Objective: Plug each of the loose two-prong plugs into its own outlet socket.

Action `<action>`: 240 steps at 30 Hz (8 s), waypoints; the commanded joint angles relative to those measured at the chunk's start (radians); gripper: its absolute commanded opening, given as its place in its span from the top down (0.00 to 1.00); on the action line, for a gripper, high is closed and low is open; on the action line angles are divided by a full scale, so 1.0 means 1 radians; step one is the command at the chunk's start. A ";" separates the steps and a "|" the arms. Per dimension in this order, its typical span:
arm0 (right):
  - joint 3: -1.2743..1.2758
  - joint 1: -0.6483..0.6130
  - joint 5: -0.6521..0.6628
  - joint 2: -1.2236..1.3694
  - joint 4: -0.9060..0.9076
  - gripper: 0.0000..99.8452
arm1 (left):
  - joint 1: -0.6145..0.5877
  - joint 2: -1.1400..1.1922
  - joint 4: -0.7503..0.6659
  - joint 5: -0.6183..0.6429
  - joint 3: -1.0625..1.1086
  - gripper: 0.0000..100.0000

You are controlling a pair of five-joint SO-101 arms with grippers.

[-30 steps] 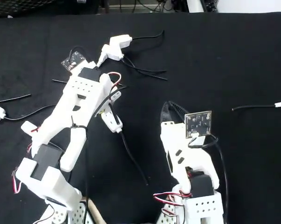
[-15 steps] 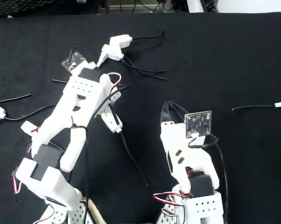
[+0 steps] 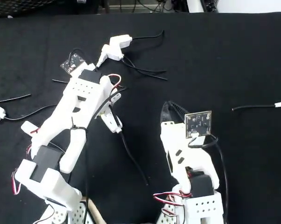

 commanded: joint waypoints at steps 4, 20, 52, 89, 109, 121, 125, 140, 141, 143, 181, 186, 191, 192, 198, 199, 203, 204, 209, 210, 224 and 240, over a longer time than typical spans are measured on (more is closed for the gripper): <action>0.022 -0.008 0.008 -0.087 -0.003 0.99 | 0.019 -0.003 0.009 0.014 0.044 0.97; 0.022 -0.008 0.008 -0.087 -0.005 0.99 | 0.084 -0.005 -0.018 0.015 0.130 0.97; 0.027 -0.084 0.006 -0.079 0.018 0.84 | -0.262 -0.457 -0.066 0.012 0.213 0.97; -1.310 -0.732 0.098 1.893 0.206 0.82 | -1.141 -0.540 -0.077 -0.376 0.711 0.97; -1.466 -0.707 0.015 2.091 0.348 0.82 | -1.141 -0.546 -0.077 -0.376 0.711 0.97; -1.509 -0.713 0.009 2.157 0.341 0.82 | -1.141 -0.548 -0.077 -0.376 0.710 0.97; -1.521 -0.710 0.006 2.166 0.342 0.83 | -1.141 -0.548 -0.077 -0.376 0.710 0.97; -1.521 -0.709 0.012 2.167 0.342 0.99 | -1.141 -0.548 -0.077 -0.376 0.710 0.97; -1.521 -0.709 0.014 2.166 0.345 0.99 | -1.141 -0.548 -0.075 -0.376 0.710 0.97; -1.526 -0.710 0.015 2.161 0.367 0.99 | -1.139 -0.548 -0.075 -0.376 0.710 0.97; -1.721 -0.813 0.052 2.287 0.483 0.73 | -1.098 -0.548 -0.074 -0.376 0.711 0.97; -1.732 -0.812 0.051 2.318 0.488 0.75 | -1.099 -0.548 -0.071 -0.376 0.711 0.97; -1.756 -0.812 0.051 2.328 0.514 0.90 | -1.102 -0.548 -0.069 -0.377 0.711 0.97; -1.756 -0.812 0.051 2.328 0.517 0.93 | -1.102 -0.548 -0.069 -0.377 0.711 0.97; -1.750 -0.812 0.057 2.327 0.529 0.99 | -1.098 -0.548 -0.069 -0.377 0.711 0.97; -1.755 -0.812 0.058 2.327 0.542 0.99 | -1.098 -0.548 -0.069 -0.377 0.711 0.97; -1.776 -0.812 0.058 2.310 0.609 0.99 | -1.090 -0.548 -0.075 -0.374 0.700 0.97; -1.785 -0.812 0.060 2.298 0.631 0.99 | -1.076 -0.548 -0.069 -0.374 0.685 0.97; -1.791 -0.812 0.060 2.190 0.720 0.99 | -0.960 -0.548 -0.074 -0.374 0.682 0.97; -1.776 -0.812 0.060 2.158 0.723 0.99 | -0.943 -0.548 -0.075 -0.374 0.680 0.97; -1.265 -0.615 0.058 1.552 0.489 0.99 | -1.052 -0.545 -0.276 -0.296 0.671 0.97; -1.234 -0.697 0.081 1.481 0.539 0.99 | -0.449 -0.671 -0.442 -0.356 0.581 0.97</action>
